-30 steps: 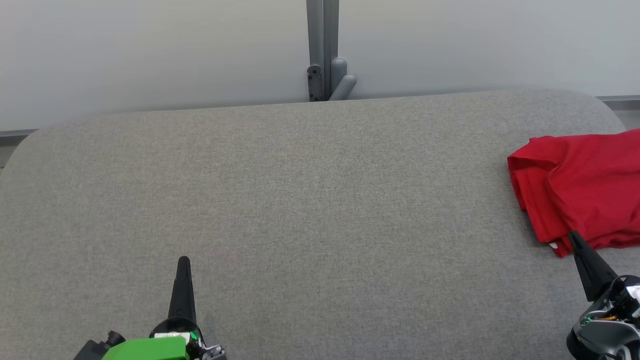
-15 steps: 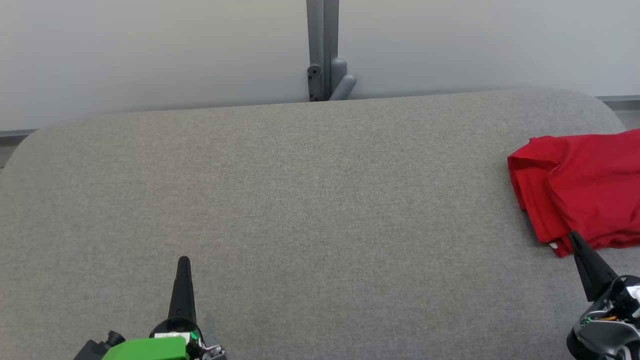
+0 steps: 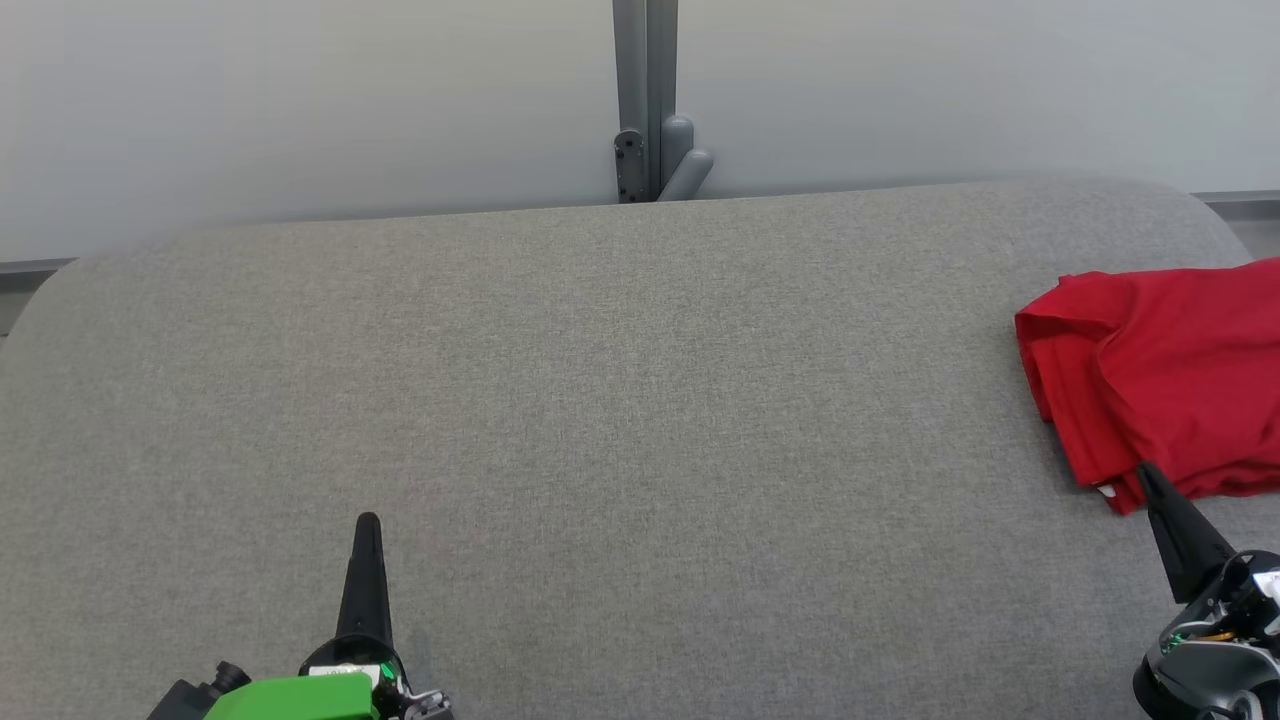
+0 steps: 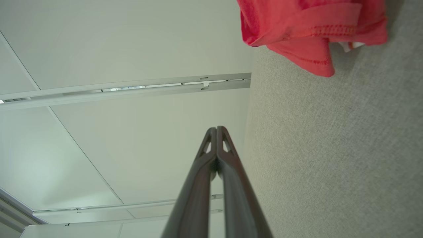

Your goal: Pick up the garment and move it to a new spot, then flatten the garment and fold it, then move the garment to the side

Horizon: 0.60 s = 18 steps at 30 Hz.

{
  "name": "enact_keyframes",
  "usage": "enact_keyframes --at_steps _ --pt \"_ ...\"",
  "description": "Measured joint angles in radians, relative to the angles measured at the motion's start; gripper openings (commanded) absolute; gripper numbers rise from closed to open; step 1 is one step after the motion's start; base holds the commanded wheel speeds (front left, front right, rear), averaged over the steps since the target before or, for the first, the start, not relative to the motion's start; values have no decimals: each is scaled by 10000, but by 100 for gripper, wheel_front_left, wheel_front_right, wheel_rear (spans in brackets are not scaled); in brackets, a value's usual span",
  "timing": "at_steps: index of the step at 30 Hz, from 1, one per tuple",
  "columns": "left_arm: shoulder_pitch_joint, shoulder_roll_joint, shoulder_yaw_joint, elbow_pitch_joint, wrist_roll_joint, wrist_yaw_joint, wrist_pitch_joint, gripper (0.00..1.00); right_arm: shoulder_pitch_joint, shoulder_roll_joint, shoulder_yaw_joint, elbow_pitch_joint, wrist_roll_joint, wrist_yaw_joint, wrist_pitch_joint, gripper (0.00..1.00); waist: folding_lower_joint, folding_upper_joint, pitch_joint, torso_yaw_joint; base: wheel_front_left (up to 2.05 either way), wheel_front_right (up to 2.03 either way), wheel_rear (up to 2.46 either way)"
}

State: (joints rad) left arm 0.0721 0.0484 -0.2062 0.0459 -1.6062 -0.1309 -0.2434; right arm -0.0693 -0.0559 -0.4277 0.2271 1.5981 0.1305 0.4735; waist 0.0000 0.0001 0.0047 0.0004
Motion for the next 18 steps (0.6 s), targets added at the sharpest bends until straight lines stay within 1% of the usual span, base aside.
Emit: enact_keyframes --at_steps 18 --pt "0 0 0 0 -2 0 0 0 -24 19 -19 0 -13 0 4 0 0 0 0 0 0 0 0"
